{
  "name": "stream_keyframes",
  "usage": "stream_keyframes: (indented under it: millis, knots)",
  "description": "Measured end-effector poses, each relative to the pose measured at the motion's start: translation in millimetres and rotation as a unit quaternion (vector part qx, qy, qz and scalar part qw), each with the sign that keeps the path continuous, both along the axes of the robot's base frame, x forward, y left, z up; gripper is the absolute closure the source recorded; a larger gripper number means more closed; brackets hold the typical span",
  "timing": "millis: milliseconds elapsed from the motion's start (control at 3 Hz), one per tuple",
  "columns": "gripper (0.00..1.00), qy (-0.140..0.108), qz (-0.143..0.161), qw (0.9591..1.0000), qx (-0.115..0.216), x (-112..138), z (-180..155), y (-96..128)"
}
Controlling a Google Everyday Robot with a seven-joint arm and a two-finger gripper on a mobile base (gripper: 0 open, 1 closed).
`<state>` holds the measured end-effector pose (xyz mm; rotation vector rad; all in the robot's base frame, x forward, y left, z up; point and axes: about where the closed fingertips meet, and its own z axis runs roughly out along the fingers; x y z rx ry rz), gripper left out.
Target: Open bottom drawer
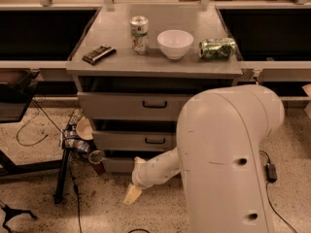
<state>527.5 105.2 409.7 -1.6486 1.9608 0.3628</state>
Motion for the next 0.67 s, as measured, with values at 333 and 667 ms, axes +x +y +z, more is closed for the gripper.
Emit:
stream_keyframes:
  millis: [333, 667]
  knots:
    - [0.00, 0.015, -0.031, 0.9994, 0.000, 36, -25, -8]
    - [0.00, 0.059, -0.047, 0.9971, -0.011, 57, -56, -23]
